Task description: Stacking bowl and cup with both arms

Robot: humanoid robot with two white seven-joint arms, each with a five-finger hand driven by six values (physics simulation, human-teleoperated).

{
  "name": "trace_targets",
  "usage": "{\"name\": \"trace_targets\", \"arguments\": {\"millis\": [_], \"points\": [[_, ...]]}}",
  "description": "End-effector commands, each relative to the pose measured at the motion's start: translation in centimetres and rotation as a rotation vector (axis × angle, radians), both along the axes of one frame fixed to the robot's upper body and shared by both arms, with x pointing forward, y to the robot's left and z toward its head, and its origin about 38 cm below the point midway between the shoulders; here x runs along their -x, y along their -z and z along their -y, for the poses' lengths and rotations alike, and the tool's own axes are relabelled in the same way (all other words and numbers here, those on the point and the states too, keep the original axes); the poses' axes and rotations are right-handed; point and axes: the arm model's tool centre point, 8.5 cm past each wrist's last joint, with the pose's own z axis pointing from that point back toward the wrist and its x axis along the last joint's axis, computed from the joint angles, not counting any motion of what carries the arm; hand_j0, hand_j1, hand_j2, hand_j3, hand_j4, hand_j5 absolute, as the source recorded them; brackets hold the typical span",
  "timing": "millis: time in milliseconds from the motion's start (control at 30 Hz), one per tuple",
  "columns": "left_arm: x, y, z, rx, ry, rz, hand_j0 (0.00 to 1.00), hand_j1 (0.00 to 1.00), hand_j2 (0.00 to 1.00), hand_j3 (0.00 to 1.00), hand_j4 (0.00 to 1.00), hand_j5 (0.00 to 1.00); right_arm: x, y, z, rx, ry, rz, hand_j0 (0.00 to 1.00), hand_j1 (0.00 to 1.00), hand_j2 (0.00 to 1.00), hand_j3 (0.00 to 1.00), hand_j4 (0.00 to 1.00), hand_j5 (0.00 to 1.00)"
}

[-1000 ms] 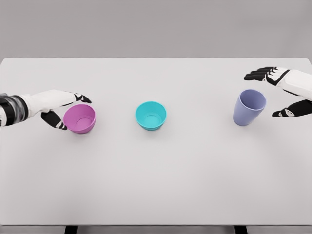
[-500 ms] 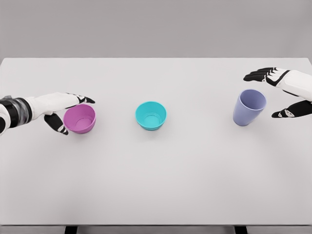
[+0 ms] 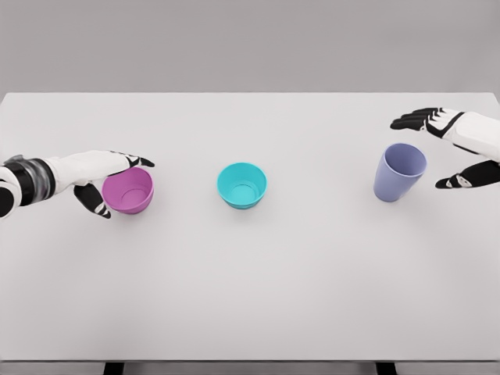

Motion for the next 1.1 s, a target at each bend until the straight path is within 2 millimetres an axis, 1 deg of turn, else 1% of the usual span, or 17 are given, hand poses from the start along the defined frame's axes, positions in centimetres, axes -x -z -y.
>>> {"name": "trace_targets", "arguments": {"millis": [0,100,267,333,433,633,767,900,1067], "points": [[0.0,0.3,0.3,0.004,0.005,-0.005,1.00,1.00,1.00,1.00,1.00,1.00,0.0,0.0,0.0,-0.007,0.002,-0.003,1.00,1.00,1.00,1.00,1.00,1.00],[-0.2,0.4,0.7,0.002,0.010,0.001,1.00,1.00,1.00,1.00,1.00,1.00,0.0,0.0,0.0,-0.006,0.001,-0.003,1.00,1.00,1.00,1.00,1.00,1.00],[-0.1,0.6,0.8,-0.004,0.013,0.000,1.00,1.00,1.00,1.00,1.00,1.00,0.0,0.0,0.0,-0.006,0.001,-0.003,1.00,1.00,1.00,1.00,1.00,1.00],[-0.2,0.8,0.6,-0.007,0.006,-0.004,1.00,1.00,1.00,1.00,1.00,1.00,0.0,0.0,0.0,-0.006,0.001,-0.005,1.00,1.00,1.00,1.00,1.00,1.00],[-0.3,1.1,0.7,-0.006,0.007,-0.012,1.00,1.00,1.00,1.00,1.00,1.00,0.0,0.0,0.0,-0.007,0.002,-0.003,1.00,1.00,1.00,1.00,1.00,1.00],[-0.3,1.2,0.6,-0.011,0.004,-0.010,1.00,1.00,1.00,1.00,1.00,1.00,0.0,0.0,0.1,-0.005,0.002,-0.005,1.00,1.00,1.00,1.00,1.00,1.00],[-0.3,1.3,0.7,-0.012,0.005,-0.013,0.93,0.93,0.93,0.93,0.93,0.93,0.1,0.0,0.0,-0.005,0.001,-0.004,1.00,1.00,1.00,1.00,1.00,1.00],[-0.2,1.4,0.8,-0.014,0.007,-0.015,0.79,0.79,0.79,0.79,0.79,0.79,0.0,0.0,0.0,-0.007,0.002,-0.005,1.00,1.00,1.00,1.00,1.00,1.00],[-0.2,1.3,0.8,-0.013,0.008,-0.011,0.78,0.78,0.78,0.78,0.78,0.78,0.1,0.2,0.1,-0.007,0.002,-0.010,1.00,1.00,1.00,1.00,1.00,1.00]]}}
